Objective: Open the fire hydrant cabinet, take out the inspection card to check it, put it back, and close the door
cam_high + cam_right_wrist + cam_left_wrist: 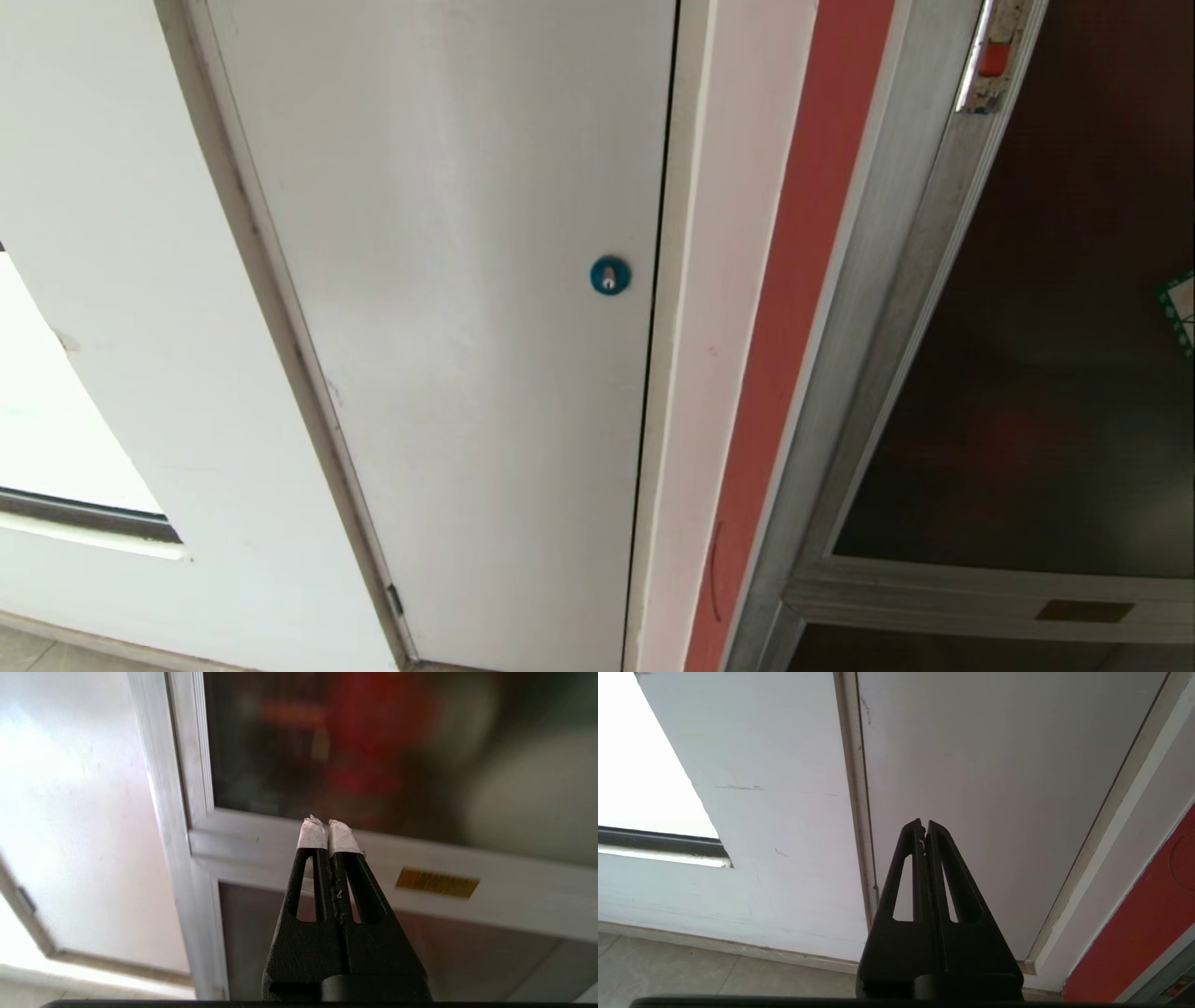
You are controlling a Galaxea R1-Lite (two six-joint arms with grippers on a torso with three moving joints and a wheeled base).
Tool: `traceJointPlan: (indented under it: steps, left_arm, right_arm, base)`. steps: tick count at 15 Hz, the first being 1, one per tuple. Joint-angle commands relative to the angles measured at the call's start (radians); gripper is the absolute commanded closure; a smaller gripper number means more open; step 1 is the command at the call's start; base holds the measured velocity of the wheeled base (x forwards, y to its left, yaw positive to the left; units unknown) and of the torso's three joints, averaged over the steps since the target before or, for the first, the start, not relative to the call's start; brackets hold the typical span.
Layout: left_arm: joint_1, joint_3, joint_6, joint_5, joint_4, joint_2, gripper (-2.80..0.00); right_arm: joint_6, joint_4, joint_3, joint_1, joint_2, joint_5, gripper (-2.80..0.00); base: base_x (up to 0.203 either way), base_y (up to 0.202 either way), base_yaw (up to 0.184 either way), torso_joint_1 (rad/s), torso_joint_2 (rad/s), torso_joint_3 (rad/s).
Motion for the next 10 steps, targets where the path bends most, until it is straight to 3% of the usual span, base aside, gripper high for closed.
traceJointPlan:
  steps: [1, 10]
  left_arm:
    - [0.000, 0.006, 0.000, 0.000, -0.001, 0.001, 0.00]
    - [0.001, 0.006, 0.000, 0.000, -0.001, 0.001, 0.00]
  right_arm:
    - [0.018, 0.033, 0.001, 0.000, -0.003, 0.002, 0.00]
    - [0.035, 0.076, 0.000, 0.000, -0.003, 0.004, 0.00]
  base:
    - [0.000, 0.000, 0.000, 0.000, 0.00, 0.000]
    - [0.000, 0.000, 0.000, 0.000, 0.00, 0.000]
